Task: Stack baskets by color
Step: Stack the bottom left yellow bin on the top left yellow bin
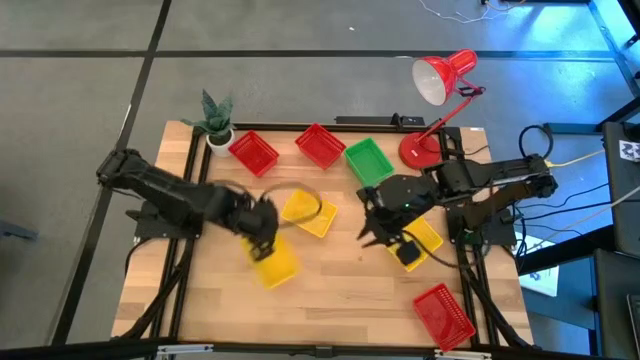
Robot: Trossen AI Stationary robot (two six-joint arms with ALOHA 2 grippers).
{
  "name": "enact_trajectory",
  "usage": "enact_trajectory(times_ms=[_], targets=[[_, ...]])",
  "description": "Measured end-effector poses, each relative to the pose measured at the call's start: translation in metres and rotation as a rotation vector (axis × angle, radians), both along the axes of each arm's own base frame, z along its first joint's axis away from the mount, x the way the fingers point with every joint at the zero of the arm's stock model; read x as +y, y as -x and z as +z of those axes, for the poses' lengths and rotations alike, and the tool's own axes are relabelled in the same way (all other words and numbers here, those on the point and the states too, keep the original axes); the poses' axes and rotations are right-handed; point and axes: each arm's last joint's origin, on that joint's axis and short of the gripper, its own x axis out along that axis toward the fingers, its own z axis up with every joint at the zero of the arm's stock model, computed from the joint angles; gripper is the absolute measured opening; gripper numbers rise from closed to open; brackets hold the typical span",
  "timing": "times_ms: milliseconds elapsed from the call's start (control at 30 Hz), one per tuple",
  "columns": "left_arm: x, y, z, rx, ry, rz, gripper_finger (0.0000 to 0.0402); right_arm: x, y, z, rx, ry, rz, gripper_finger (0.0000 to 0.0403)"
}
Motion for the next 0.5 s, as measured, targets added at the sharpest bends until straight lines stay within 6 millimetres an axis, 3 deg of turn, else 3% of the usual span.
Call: enact_trajectory(times_ms=[133,233,333,500], targets=[[0.025,-0.018,0.037,-0.212,-0.065,0.157,0.0,0.0,0.009,0.009,-0.035,-0.033,0.07,0.0091],[0.045,-0.029,0.053,-0.306,-0.082,0.257,0.0,-0.001,0.012,0.011,-0.049,-0.033,0.078,0.0091],[0.063,-0.036,0.049,-0.309,-0.069,0.367,0.0,-0.001,0.012,0.012,-0.057,-0.034,0.078,0.0091],[0.076,-0.05,0.016,-0.173,0.001,0.396,0.0,-0.002,0.012,0.012,-0.064,-0.014,0.058,0.0091]])
